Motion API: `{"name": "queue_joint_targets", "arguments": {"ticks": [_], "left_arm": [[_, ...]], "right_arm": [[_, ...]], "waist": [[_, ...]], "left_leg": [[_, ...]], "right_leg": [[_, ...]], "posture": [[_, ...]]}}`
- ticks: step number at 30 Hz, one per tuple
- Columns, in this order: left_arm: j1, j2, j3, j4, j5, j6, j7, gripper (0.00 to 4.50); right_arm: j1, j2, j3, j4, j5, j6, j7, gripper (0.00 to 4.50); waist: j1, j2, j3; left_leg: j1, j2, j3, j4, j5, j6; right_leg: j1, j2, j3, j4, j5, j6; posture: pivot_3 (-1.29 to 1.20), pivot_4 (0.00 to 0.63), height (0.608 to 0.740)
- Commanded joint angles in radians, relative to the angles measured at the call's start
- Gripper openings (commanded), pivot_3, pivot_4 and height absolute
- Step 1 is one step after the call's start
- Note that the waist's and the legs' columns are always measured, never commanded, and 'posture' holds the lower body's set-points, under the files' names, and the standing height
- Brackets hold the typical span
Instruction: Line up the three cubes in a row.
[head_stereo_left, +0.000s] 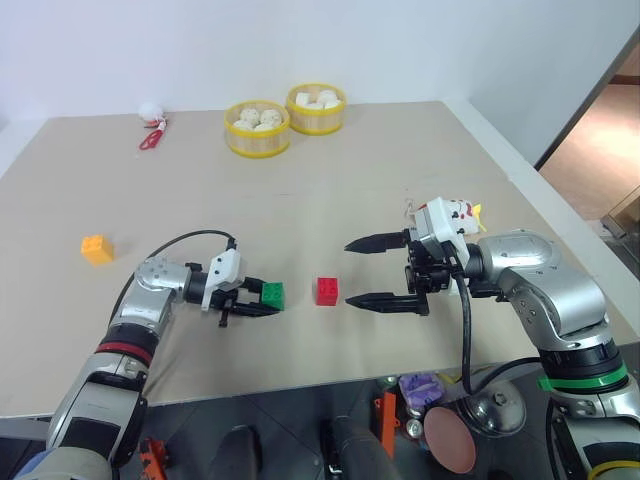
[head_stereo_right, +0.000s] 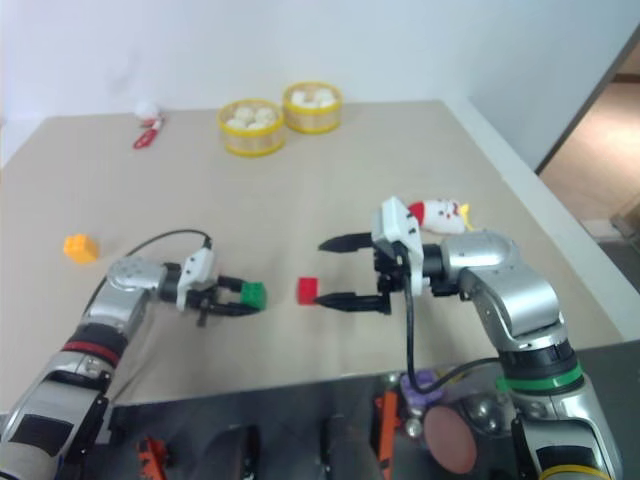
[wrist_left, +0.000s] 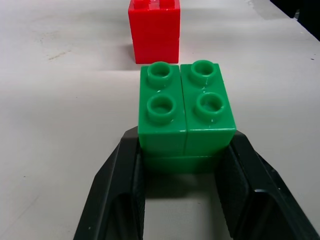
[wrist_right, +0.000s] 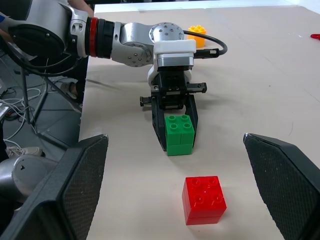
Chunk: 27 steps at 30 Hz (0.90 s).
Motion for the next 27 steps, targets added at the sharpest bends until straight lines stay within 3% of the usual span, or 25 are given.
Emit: {"name": "queue_joint_targets", "arguments": {"ticks": [1,5,6,12,21,27], "left_arm": [[-0.008,0.01,-0.001,-0.02,0.009,0.051,0.003,2.99],[-0.002,0.001,0.012,-0.04,0.01,0.029,0.049,4.38],[0.0,0.001,0.014,-0.052,0.001,0.056,0.046,4.47],[0.059,0.038,0.062,-0.165,-0.052,0.116,0.059,4.47],[0.298,0.201,0.183,-0.569,-0.206,0.35,0.084,4.47],[0.414,0.237,0.338,-0.714,-0.269,0.419,0.24,4.47]], "right_arm": [[-0.031,-0.004,-0.009,0.004,0.002,-0.016,0.001,4.5],[-0.039,0.0,-0.007,0.014,-0.002,-0.02,0.003,4.5],[-0.04,0.001,-0.006,0.016,-0.003,-0.02,0.004,4.5],[-0.05,0.007,0.001,0.029,-0.007,-0.024,0.01,4.5],[-0.07,0.007,0.001,0.06,-0.01,-0.029,0.023,4.5],[-0.08,0.014,0.006,0.072,-0.013,-0.038,0.03,4.5]], "waist": [[0.0,0.0,0.0],[0.0,0.0,0.0],[0.0,0.0,0.0],[-0.002,0.0,0.0],[-0.002,0.0,0.0],[-0.001,0.0,0.0]], "left_leg": [[0.0,0.0,0.0,0.0,0.0,0.0],[0.0,0.0,0.0,0.0,0.0,0.0],[0.0,0.0,0.0,0.0,0.0,0.0],[0.0,0.0,0.0,-0.001,-0.001,0.001],[0.001,0.001,-0.002,-0.001,-0.001,0.001],[0.001,0.0,-0.001,-0.001,-0.001,0.001]], "right_leg": [[0.0,0.0,0.0,0.0,0.0,0.0],[0.0,0.0,0.0,0.0,0.0,0.0],[0.0,0.0,0.0,0.0,0.001,0.001],[0.0,0.0,0.0,0.0,0.001,0.002],[0.0,0.001,0.0,0.001,-0.001,-0.001],[0.0,0.001,0.0,0.001,-0.002,-0.003]], "posture": [[0.0,0.15,0.74],[0.0,0.15,0.74],[0.0,0.15,0.74],[0.0,0.15,0.74],[0.0,0.15,0.74],[0.0,0.15,0.74]]}}
